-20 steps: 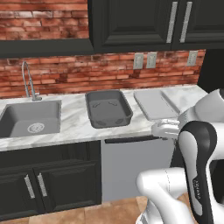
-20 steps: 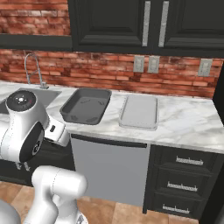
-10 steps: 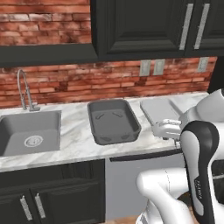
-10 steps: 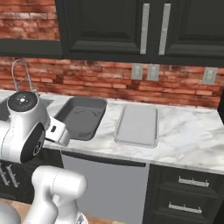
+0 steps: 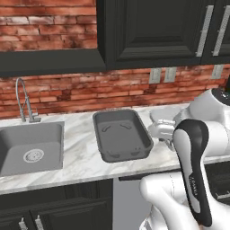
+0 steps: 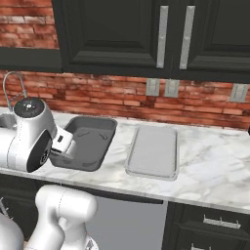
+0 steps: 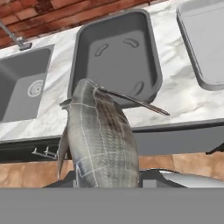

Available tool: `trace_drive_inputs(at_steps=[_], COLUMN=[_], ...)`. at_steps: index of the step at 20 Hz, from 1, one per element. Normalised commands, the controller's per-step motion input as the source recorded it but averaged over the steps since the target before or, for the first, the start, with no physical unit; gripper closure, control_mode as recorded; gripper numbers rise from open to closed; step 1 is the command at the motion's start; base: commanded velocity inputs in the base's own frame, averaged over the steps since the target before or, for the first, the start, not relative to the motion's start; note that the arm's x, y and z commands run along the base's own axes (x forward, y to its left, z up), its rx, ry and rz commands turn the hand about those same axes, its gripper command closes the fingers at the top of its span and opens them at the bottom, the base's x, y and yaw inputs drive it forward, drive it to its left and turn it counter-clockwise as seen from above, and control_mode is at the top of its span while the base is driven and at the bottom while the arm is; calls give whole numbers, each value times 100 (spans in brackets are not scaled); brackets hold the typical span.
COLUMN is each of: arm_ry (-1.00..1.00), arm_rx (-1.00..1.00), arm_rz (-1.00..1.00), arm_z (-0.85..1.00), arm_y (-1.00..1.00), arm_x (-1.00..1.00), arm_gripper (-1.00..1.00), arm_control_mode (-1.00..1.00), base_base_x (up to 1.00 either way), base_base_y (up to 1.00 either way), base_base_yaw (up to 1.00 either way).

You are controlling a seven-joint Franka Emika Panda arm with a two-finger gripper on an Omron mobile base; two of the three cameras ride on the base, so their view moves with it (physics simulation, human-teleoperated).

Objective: Place one bell pepper and one fish in each tupperware on the nearby counter, to pack two identical lunches.

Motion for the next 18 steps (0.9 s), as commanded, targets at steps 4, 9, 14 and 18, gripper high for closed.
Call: trace_drive_inputs(at_steps=[4,9,14,18], arm_ry=[6,4,4,4], arm_rx=[0,0,0,0], arm_rz=[0,0,0,0], arm_z=[-29,-30,-28,-29], arm_y=[45,29,16,14], arm_x=[66,57,58,63], arm_gripper=[100,100,100,100], arm_control_mode=[-100,-100,-100,-100], base_base_x=[0,0,0,0], base_base_y=[0,0,0,0], base_base_yaw=[0,0,0,0])
